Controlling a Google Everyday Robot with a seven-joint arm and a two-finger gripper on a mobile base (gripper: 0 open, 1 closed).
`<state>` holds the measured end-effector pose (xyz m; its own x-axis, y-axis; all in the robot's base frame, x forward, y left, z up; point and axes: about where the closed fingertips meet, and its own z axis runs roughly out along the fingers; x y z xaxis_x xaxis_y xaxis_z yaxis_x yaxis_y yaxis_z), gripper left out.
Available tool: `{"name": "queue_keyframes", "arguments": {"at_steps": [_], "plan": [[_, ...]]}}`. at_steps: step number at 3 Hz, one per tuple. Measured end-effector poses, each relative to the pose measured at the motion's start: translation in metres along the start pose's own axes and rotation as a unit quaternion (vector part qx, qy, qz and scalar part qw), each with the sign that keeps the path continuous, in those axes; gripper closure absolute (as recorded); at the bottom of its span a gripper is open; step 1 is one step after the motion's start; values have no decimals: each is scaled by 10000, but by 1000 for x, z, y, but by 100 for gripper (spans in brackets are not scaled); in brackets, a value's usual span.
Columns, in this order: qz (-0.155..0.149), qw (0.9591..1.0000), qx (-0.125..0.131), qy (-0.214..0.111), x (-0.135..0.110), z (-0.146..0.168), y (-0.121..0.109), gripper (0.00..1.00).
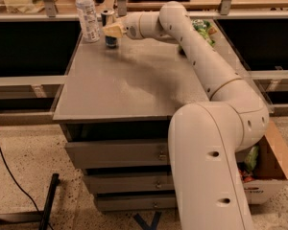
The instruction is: Move redbull can near blue plastic bottle
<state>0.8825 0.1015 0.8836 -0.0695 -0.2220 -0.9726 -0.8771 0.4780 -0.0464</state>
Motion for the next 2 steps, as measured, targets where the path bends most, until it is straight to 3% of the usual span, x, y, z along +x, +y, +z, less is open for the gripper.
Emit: {"name": "queue_keyframes", "arguments": {"at_steps": [1,2], "plan": [[25,10000,-12,-1,3,4,-2,12],[5,10000,-20,4,3,5,-3,0]]}}
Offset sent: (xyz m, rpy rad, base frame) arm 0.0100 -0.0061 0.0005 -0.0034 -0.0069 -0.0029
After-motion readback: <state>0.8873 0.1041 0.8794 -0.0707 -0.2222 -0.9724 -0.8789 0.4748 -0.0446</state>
